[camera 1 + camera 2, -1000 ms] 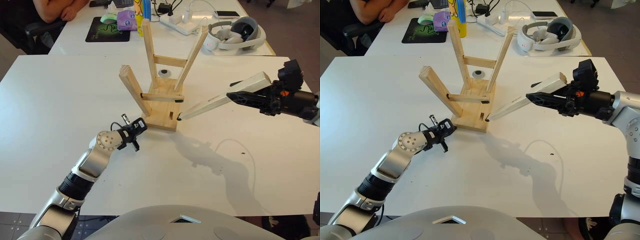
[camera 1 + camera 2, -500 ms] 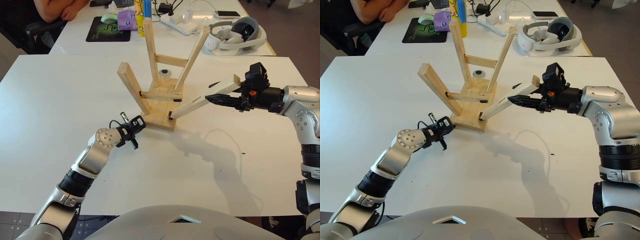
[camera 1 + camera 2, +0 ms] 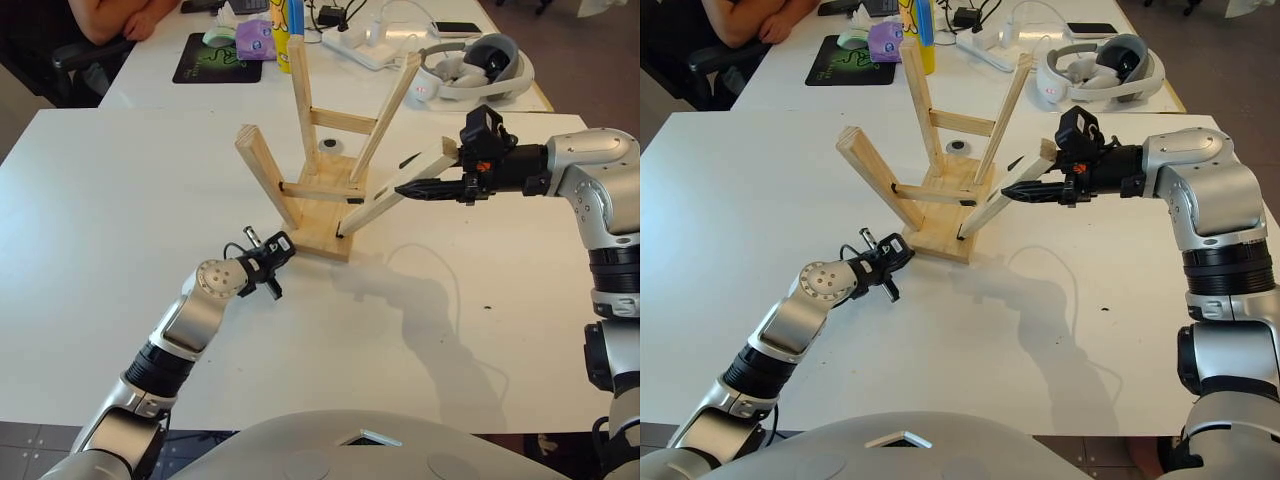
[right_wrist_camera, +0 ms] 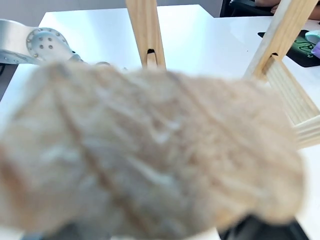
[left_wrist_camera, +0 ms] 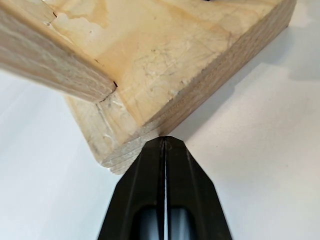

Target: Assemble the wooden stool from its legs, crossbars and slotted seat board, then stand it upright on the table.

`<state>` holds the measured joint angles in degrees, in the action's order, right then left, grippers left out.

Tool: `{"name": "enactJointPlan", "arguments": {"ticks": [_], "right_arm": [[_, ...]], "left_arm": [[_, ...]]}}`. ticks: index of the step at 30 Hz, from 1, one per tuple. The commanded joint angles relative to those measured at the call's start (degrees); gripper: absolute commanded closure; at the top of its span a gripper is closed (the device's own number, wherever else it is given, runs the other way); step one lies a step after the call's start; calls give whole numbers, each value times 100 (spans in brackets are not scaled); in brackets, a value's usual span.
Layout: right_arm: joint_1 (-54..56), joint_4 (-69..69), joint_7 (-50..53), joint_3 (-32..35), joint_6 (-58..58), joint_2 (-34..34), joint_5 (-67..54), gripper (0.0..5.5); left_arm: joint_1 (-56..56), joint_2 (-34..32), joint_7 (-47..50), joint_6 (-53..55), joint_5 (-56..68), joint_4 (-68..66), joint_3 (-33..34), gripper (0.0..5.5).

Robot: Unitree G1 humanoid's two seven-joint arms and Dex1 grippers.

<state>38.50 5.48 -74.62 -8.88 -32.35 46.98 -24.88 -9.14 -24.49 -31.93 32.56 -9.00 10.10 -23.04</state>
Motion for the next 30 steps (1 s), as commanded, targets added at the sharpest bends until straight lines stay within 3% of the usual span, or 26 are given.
{"name": "enactJointPlan", "arguments": {"ticks": [1, 9, 14, 17, 24, 30], "right_arm": [[143, -99, -74, -431, -72, 88, 472, 345], [143, -473, -110, -662, -245, 156, 631, 345], [299, -378, -209, -768, -227, 190, 731, 345], [397, -312, -231, -800, -213, 193, 758, 345], [531, -143, -292, -912, -111, 103, 856, 345], [642, -17, -351, -1012, -15, 15, 930, 345]], "left_arm": [[174, 89, -7, 49, 69, 53, -30, 550], [443, 59, -276, -801, 495, 493, 141, 550], [593, -7, -172, -1805, 1097, 920, 1191, 550], [536, -269, 104, -1832, 838, 595, 1627, 550], [654, -603, -31, -1326, 287, -14, 1185, 550], [292, -278, 276, -1187, 37, -404, 946, 550]]}}
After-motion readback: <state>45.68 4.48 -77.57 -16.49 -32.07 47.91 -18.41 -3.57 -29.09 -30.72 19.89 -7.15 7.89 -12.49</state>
